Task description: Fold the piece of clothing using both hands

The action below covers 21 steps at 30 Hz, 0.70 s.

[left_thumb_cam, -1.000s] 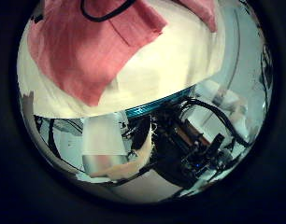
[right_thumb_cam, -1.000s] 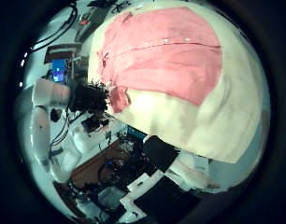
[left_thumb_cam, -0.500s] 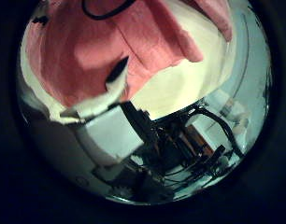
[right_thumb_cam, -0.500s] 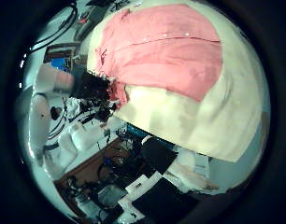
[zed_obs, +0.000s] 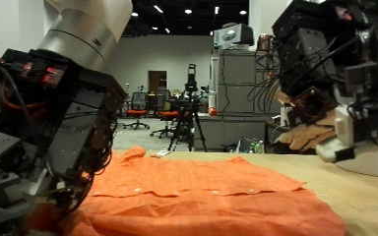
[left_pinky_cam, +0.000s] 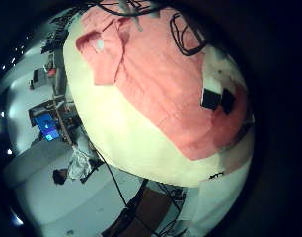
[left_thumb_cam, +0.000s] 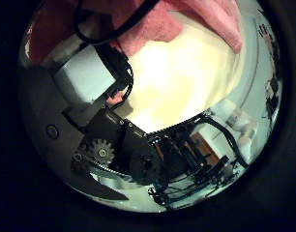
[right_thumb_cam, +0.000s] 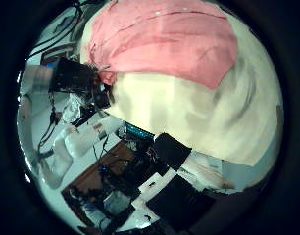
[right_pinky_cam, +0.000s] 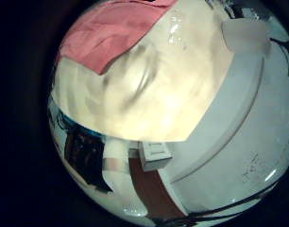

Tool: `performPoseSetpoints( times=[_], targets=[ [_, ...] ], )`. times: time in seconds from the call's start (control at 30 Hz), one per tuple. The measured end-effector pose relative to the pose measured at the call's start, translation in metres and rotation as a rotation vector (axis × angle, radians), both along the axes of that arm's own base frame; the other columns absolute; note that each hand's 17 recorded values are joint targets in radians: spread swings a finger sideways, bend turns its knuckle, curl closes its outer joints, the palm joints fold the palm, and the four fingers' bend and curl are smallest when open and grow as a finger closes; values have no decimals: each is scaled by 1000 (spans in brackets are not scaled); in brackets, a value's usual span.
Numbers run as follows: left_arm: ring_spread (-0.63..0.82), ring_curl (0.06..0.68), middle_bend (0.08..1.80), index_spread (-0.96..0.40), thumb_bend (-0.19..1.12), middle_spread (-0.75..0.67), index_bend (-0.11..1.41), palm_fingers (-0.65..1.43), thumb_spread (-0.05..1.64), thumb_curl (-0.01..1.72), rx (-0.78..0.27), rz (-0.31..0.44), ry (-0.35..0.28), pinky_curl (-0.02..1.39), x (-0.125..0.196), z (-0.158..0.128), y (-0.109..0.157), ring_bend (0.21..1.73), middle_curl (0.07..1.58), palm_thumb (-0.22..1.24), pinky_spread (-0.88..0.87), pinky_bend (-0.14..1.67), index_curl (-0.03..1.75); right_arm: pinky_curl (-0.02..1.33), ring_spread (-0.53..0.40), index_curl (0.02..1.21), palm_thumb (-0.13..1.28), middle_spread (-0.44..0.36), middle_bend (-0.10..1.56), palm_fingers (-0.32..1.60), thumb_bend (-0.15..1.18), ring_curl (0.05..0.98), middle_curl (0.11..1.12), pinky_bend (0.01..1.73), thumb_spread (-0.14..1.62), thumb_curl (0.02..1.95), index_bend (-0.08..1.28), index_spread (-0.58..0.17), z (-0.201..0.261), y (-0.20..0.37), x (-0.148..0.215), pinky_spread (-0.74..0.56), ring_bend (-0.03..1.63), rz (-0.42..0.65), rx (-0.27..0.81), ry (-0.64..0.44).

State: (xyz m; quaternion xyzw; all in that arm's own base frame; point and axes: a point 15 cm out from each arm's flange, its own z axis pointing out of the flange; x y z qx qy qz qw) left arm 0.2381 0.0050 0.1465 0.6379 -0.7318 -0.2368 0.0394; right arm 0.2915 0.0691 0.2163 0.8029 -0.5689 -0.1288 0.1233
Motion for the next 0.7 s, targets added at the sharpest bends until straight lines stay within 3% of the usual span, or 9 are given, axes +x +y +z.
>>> performPoseSetpoints(
  times=[0.4,0.7],
  targets=[
    [-500,496,780,-440,-18,-571,338,908,955,526,1,8,2,549,1,14,-1,1250,999,928,-688,1145,376,259,85,295,568,34,273,318,-18,249,370,308,979,329,177,-178,-58,33,11,171,491,84,-37,36],
    [-497,514,763,-492,-19,-610,332,879,957,550,1,9,-3,562,1,21,0,1270,1090,917,-685,1168,497,246,13,317,615,-11,333,399,-15,254,396,249,971,339,190,-188,-75,44,11,127,514,105,-59,41]
  ],
)
